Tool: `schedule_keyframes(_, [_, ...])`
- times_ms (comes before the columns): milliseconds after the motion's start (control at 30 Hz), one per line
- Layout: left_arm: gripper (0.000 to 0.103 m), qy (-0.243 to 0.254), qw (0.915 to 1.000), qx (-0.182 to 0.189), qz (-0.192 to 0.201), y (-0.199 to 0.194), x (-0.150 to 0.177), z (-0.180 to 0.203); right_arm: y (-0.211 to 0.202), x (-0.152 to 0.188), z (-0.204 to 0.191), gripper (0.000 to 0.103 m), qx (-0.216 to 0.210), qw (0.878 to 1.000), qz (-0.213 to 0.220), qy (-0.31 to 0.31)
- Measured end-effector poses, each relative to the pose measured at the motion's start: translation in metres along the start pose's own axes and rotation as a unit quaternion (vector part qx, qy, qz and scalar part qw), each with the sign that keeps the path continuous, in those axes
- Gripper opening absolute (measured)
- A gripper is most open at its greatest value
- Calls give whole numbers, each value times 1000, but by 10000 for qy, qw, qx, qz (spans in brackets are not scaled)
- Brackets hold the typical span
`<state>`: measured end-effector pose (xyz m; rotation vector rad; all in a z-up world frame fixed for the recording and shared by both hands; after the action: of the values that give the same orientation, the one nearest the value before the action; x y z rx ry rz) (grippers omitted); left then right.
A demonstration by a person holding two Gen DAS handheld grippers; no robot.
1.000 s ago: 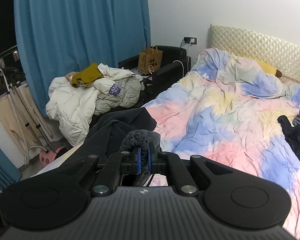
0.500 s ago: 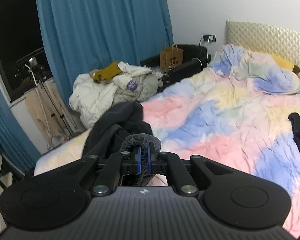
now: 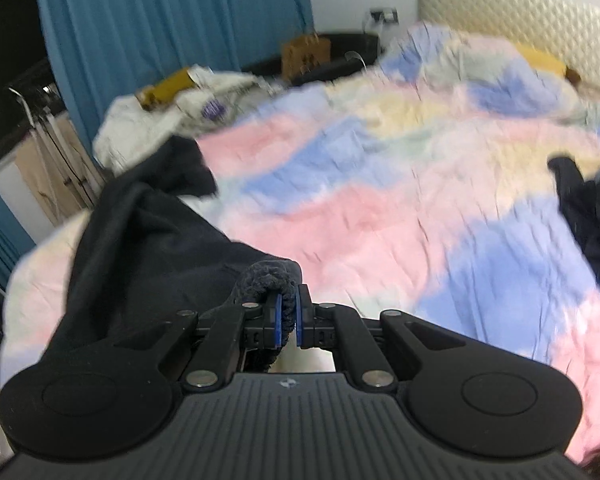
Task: Fold clothes
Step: 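Lay the trousers flat on the bed and open both tools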
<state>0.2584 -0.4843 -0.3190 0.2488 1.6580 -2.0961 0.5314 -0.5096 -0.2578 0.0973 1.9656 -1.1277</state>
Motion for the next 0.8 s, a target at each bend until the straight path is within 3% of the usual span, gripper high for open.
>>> schedule_keyframes(200, [15, -36, 9992, 25, -404, 72, 10, -8, 62, 59, 45, 7, 274, 9982, -461, 267])
schedule_keyframes(367, [18, 12, 9991, 84, -404, 88, 11, -8, 78, 81, 62, 9, 368, 9972, -506, 398])
schedule_keyframes(633, [29, -187, 9991, 159, -340, 66, 1, 0, 39, 79, 52, 22, 372, 9966, -552, 476])
schedule_keyframes(733, [46, -244, 9992, 137, -286, 41, -6, 1, 10, 75, 38, 29, 235, 9973, -502, 472])
schedule_keyframes(800, [51, -270, 9992, 128, -257, 24, -10, 0, -10, 71, 25, 29, 186, 9978, -468, 440])
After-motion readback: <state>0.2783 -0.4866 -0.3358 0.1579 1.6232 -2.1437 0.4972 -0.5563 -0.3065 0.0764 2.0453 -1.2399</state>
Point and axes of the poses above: each gripper's, at about its wrist camera, not at the fingertips, and y roughly the way its jaws point, z to its right, x to its underside, the point moved 4 cm from there along y, roughly the way its jaws point, and after that the axes turned 1 degree about y, right-handed, at the moved point
